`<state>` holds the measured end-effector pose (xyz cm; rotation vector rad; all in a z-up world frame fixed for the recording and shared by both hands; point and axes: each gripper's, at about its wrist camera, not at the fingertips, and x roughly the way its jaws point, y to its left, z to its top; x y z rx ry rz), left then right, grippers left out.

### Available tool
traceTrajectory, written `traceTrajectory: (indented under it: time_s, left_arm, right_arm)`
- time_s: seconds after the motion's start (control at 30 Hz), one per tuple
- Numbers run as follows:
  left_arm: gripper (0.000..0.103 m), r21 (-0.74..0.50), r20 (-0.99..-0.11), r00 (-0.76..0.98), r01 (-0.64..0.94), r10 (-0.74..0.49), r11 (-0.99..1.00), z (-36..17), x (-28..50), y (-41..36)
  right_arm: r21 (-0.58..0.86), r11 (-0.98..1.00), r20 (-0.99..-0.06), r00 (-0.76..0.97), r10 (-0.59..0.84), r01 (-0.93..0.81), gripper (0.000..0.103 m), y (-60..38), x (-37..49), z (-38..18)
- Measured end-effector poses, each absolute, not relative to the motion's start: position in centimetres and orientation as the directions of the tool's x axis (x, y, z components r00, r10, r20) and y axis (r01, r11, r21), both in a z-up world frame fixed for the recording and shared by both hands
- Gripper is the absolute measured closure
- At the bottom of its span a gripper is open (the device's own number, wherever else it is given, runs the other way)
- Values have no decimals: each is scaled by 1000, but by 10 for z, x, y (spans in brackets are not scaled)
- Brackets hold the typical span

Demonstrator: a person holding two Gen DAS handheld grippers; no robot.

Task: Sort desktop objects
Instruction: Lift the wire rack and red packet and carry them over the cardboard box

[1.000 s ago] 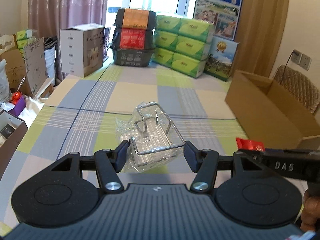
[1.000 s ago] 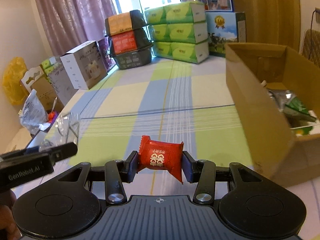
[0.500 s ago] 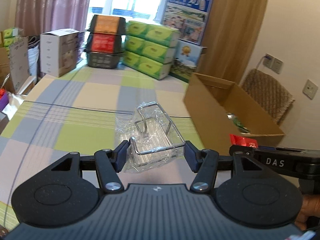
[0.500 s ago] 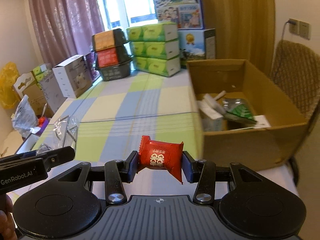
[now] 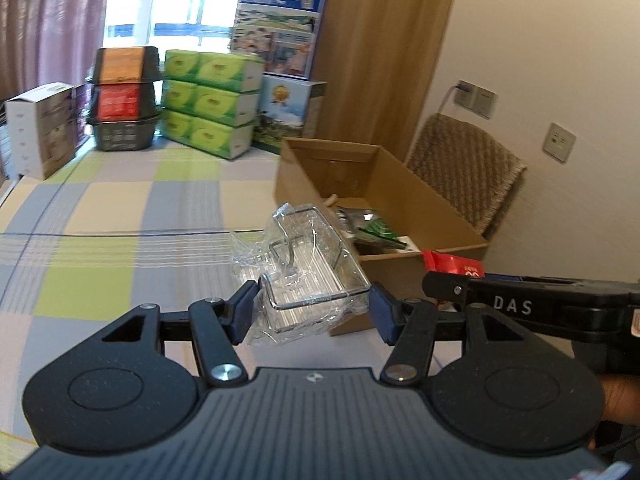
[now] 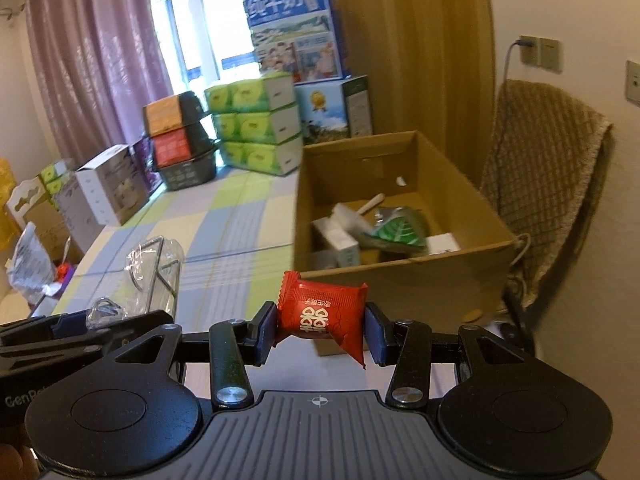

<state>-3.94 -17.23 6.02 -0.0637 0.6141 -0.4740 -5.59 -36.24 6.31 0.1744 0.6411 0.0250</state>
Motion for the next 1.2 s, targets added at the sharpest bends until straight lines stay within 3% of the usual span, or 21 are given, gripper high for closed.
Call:
traceTrajectory:
  time_s: [0.5,1.2]
  left_arm:
    - [49,-136,-578,672,480,-463,867,64,-40,-222]
    - [49,-138,-588,642,519,-492,843,72,-21,-244]
  right_arm:
    - [185,973,-583,812,-2,135,60,-422,-73,67]
    - [175,973,-578,816,-22,151,60,-436,-56,80]
